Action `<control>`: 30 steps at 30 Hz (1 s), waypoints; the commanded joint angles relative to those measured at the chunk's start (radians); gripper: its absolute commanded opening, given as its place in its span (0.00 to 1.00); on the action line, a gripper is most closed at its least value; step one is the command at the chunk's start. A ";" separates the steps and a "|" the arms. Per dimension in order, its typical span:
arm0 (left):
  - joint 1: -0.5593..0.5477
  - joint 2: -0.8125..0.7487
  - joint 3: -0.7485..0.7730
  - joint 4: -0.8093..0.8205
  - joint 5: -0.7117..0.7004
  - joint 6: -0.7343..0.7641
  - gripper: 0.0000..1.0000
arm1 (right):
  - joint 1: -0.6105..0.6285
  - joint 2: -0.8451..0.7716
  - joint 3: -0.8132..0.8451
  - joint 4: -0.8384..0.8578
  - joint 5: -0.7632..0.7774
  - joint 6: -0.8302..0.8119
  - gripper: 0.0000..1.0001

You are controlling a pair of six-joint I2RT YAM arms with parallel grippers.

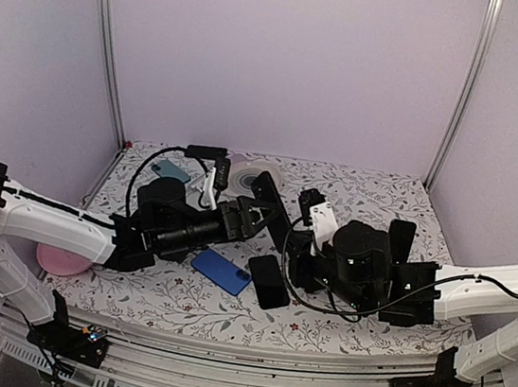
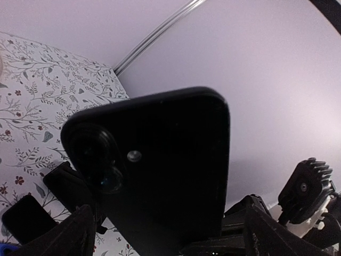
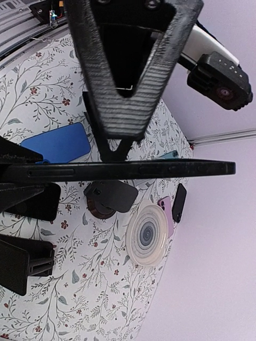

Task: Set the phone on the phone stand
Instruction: Pass from the right arm to the left

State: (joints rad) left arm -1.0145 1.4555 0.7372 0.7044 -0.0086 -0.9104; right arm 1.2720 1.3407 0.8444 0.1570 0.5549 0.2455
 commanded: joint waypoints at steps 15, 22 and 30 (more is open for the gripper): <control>-0.037 0.060 0.062 -0.015 -0.090 -0.050 0.89 | 0.076 0.100 0.124 0.065 0.182 -0.039 0.02; -0.038 0.056 0.059 -0.011 -0.085 -0.047 0.60 | 0.078 0.116 0.141 0.051 0.181 -0.014 0.03; -0.027 0.029 0.042 -0.006 -0.064 0.003 0.32 | 0.078 0.111 0.142 0.018 0.133 -0.002 0.46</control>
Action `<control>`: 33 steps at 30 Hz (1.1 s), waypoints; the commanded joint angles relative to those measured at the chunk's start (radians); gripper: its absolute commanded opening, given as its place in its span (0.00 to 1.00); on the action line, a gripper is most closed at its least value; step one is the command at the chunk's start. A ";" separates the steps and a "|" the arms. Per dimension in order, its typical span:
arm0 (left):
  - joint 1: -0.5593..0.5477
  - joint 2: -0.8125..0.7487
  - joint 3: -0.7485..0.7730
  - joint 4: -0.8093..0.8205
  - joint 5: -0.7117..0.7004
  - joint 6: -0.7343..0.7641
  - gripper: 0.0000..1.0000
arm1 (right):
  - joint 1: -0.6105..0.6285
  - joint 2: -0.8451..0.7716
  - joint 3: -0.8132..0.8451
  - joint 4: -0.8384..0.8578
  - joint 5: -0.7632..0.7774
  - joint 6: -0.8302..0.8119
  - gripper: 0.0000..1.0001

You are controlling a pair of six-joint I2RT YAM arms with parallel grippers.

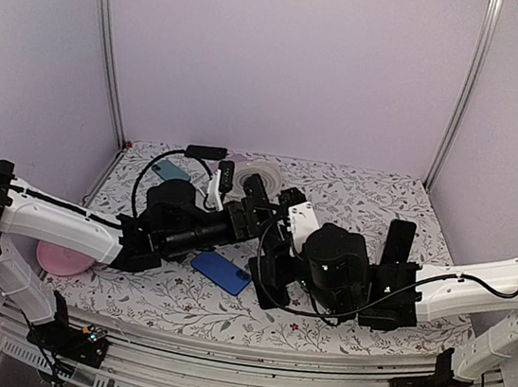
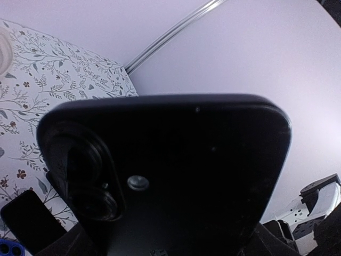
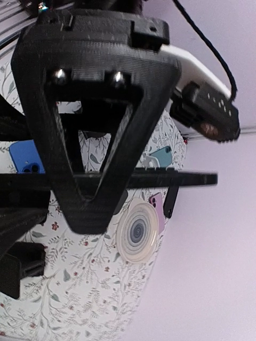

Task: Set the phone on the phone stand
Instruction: Pass from the right arm to the left, then pass from the left arm to the right

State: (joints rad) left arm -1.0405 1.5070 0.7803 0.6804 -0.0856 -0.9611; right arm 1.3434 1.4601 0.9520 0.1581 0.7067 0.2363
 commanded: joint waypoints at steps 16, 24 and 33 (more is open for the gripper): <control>0.088 -0.124 -0.107 0.055 0.134 0.142 0.26 | -0.069 -0.161 -0.073 0.009 -0.412 0.018 1.00; 0.120 -0.156 -0.113 0.034 0.248 0.221 0.26 | -0.216 -0.295 -0.172 0.038 -0.798 0.043 0.99; 0.134 -0.117 -0.067 0.038 0.472 0.290 0.25 | -0.412 -0.370 -0.247 0.177 -1.146 0.178 0.99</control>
State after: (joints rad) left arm -0.9173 1.3827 0.6724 0.6716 0.2718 -0.7223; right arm 0.9798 1.1072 0.7238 0.2386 -0.2668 0.3389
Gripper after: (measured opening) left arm 0.739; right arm 0.989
